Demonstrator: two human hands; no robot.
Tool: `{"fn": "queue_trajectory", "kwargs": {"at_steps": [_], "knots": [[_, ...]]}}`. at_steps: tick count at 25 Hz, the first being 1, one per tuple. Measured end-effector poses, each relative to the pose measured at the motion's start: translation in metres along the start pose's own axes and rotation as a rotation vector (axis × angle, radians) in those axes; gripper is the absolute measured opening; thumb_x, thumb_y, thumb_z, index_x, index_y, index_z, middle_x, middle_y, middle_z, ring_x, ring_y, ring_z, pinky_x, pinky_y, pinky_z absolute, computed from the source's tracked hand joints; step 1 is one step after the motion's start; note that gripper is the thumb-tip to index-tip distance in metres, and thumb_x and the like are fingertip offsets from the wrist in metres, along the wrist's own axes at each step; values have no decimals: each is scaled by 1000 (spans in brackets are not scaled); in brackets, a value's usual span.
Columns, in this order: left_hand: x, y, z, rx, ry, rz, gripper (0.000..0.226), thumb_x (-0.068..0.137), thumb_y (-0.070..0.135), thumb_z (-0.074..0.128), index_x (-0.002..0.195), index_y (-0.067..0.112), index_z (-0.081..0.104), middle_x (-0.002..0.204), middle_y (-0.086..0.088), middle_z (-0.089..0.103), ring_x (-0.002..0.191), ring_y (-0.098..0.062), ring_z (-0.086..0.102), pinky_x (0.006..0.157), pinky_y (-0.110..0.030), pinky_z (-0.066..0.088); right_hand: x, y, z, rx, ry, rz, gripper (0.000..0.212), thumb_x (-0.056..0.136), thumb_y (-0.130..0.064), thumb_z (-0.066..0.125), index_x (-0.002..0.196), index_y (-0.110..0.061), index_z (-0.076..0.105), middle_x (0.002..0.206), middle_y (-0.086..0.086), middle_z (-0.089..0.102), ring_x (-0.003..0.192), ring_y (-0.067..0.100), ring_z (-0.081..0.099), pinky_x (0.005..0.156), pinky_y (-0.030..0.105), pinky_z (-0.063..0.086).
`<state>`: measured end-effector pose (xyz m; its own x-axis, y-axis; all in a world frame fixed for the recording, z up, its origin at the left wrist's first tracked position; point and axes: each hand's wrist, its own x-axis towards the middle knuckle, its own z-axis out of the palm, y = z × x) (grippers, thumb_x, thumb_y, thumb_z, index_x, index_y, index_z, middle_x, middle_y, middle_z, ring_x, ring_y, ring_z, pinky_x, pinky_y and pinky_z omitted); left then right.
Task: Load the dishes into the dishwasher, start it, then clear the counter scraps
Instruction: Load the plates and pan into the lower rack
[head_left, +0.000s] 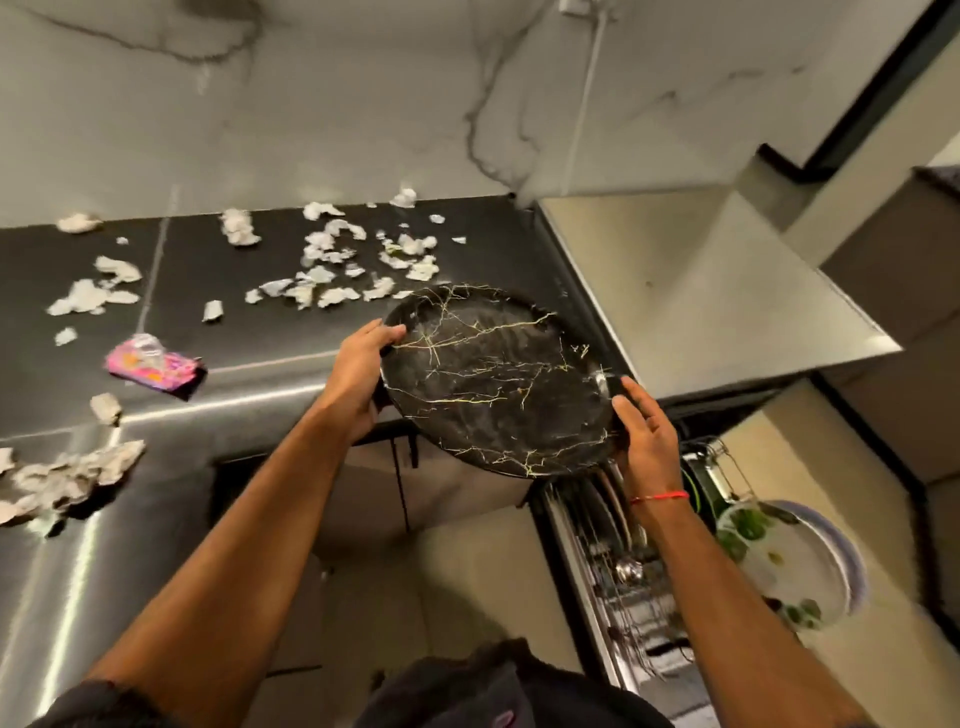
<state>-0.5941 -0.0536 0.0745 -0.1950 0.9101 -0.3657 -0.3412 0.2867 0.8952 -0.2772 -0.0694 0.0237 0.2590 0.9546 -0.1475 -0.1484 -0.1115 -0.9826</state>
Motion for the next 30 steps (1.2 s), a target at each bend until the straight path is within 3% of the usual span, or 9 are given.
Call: {"fn": "queue_trajectory", "kwargs": {"at_steps": [5, 11, 14, 16, 19, 21, 24, 26, 30], "knots": [[-3, -40, 128, 114, -153, -171, 32, 94, 24, 59, 120, 8, 67, 103, -17, 73, 85, -30, 70, 81, -46, 59, 5, 6, -129, 25, 181, 57, 36, 90, -23, 68, 125, -28, 65, 123, 2, 69, 114, 22, 66, 95, 38, 55], [-16, -129, 270, 319, -186, -299, 25, 94, 25, 49, 92, 10, 69, 76, -9, 71, 63, -23, 64, 60, -32, 57, 1, 42, -280, 23, 372, 159, 39, 93, -12, 62, 131, -17, 62, 129, 1, 64, 107, 5, 63, 88, 18, 54], [-30, -176, 325, 456, -220, -394, 24, 90, 24, 47, 77, 10, 63, 60, -5, 67, 47, -18, 62, 46, -25, 51, -6, 74, -345, 58, 459, 296, 39, 93, -5, 60, 133, -6, 60, 126, 9, 64, 110, 13, 62, 100, 32, 51], [-36, -211, 348, 523, -227, -469, 23, 90, 25, 47, 85, 10, 64, 66, -7, 71, 51, -19, 67, 48, -26, 53, -15, 95, -375, 105, 495, 419, 37, 94, -2, 58, 132, -2, 58, 113, 13, 67, 98, 19, 66, 98, 41, 53], [-34, -275, 373, 628, -226, -605, 26, 93, 25, 42, 102, 10, 62, 89, -15, 76, 59, -20, 73, 47, -32, 56, -33, 138, -405, 103, 564, 615, 31, 95, -2, 55, 126, -2, 60, 97, 13, 68, 72, 11, 68, 68, 27, 60], [-23, -322, 381, 701, -235, -661, 29, 95, 20, 39, 122, 17, 50, 106, -12, 70, 58, -20, 74, 48, -37, 57, -44, 177, -415, 102, 639, 732, 29, 95, -2, 55, 123, 1, 63, 101, 18, 68, 76, 19, 66, 68, 31, 60], [1, -387, 382, 829, -280, -693, 48, 95, 16, 36, 139, 36, 39, 105, -2, 62, 58, -21, 73, 47, -38, 57, -55, 235, -419, 109, 733, 879, 28, 94, -3, 55, 121, 1, 64, 102, 17, 66, 85, 27, 64, 76, 44, 59], [18, -436, 377, 912, -277, -753, 46, 94, 17, 38, 134, 36, 46, 103, -2, 63, 71, -25, 72, 45, -36, 56, -61, 279, -420, 129, 816, 966, 28, 93, -5, 56, 119, -2, 66, 102, 15, 67, 84, 25, 66, 75, 42, 59], [56, -517, 371, 1027, -227, -831, 17, 93, 21, 42, 94, 25, 58, 94, -6, 64, 77, -26, 65, 42, -32, 54, -58, 359, -421, 123, 873, 1052, 28, 92, -9, 57, 116, -5, 69, 100, 14, 70, 78, 22, 66, 72, 38, 59]]}}
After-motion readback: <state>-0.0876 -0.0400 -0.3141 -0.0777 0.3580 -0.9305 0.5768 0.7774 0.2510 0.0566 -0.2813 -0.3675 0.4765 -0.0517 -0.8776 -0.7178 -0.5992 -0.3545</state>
